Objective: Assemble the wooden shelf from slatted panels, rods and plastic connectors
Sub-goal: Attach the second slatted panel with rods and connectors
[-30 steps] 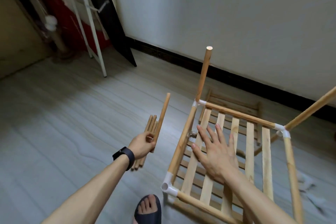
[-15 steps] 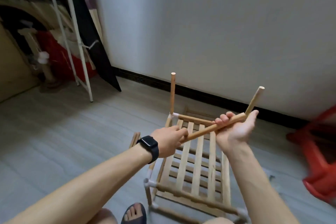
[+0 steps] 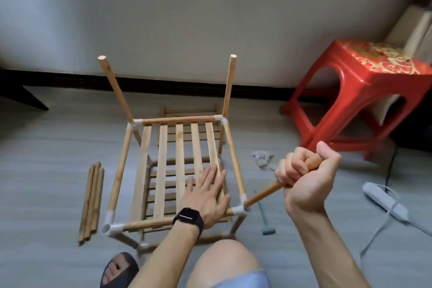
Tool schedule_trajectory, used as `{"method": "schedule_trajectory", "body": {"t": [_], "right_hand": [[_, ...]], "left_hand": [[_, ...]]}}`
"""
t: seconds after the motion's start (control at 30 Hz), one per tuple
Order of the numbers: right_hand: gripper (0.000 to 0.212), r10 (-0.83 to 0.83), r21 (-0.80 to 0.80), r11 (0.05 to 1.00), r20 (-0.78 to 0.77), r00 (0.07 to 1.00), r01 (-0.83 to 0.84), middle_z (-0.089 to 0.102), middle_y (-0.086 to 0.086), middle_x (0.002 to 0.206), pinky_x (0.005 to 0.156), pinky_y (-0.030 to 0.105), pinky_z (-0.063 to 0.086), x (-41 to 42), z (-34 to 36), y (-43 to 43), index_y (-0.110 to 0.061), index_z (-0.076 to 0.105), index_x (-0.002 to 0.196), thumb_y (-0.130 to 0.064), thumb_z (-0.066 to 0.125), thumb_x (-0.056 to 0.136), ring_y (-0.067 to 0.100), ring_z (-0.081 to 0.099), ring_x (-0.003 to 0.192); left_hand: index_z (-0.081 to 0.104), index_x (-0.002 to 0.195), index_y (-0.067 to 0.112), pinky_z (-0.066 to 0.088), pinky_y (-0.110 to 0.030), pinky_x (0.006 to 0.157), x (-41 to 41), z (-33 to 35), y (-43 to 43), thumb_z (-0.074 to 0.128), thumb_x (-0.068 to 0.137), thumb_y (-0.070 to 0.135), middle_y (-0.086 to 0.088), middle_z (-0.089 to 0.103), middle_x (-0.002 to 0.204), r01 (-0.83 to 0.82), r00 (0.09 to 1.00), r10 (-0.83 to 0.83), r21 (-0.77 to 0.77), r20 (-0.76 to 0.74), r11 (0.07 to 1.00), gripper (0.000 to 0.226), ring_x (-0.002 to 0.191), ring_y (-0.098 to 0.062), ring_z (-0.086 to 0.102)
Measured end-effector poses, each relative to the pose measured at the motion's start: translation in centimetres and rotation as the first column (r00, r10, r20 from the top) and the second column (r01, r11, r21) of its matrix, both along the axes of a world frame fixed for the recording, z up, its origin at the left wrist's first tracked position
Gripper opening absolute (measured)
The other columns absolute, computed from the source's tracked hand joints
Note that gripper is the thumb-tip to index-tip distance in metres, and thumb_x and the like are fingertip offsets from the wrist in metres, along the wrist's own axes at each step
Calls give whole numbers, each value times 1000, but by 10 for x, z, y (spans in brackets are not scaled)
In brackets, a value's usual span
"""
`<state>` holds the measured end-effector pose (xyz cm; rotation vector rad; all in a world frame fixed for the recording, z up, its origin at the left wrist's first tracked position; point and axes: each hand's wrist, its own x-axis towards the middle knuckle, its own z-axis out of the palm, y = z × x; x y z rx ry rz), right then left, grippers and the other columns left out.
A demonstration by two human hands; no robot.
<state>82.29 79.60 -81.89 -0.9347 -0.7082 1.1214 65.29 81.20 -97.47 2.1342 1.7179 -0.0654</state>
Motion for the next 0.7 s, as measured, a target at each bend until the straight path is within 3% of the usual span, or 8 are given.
{"method": "schedule_trajectory", "body": {"t": [0.3, 0.47, 0.57, 0.63, 0.7], "right_hand": [[45, 106, 2, 994, 121, 987, -107, 17, -5, 43, 51, 35, 9, -5, -9, -16, -22, 24, 44, -42, 26, 84, 15, 10, 49], [46, 19, -8, 1000, 50, 999, -19, 15, -9, 43, 50, 24, 13, 10, -10, -8, -21, 15, 51, -40, 16, 93, 10, 9, 46], [48, -44, -46, 998, 30, 999, 45, 9, -7, 44, 51, 26, 11, 22, -9, 0, -20, 12, 52, -39, 14, 96, 10, 6, 46], [49, -20, -49, 999, 46, 999, 22, 10, -7, 44, 52, 27, 11, 20, -11, 0, -20, 13, 52, -44, 19, 94, 9, 7, 45], [53, 120, -6, 993, 95, 988, -120, 16, -11, 43, 51, 25, 13, 7, -16, -3, -25, 17, 49, -60, 36, 84, 9, 11, 44]], "left_hand": [[-20, 153, 42, -26, -50, 110, 0, -5, 0, 15, 101, 60, 14, -36, 154, -3, 999, 3, -9, -33, 1000, 65, 144, -18, -36], [-20, 154, 42, -27, -49, 108, 0, -7, 1, 15, 101, 60, 12, -36, 155, 3, 1000, -3, -9, -30, 1000, 65, 143, -18, -36], [-21, 153, 42, -26, -50, 111, -1, -8, -1, 14, 101, 60, 12, -36, 156, 5, 1000, -5, -16, -29, 1000, 65, 144, -18, -37], [-22, 152, 42, -24, -51, 113, 0, -8, -3, 14, 101, 59, 11, -36, 156, 6, 1000, -7, -16, -30, 1000, 65, 143, -18, -37], [-22, 152, 42, -23, -52, 114, 0, -9, -2, 14, 101, 59, 11, -36, 157, 8, 1000, -8, -21, -25, 1000, 65, 143, -18, -37]]}}
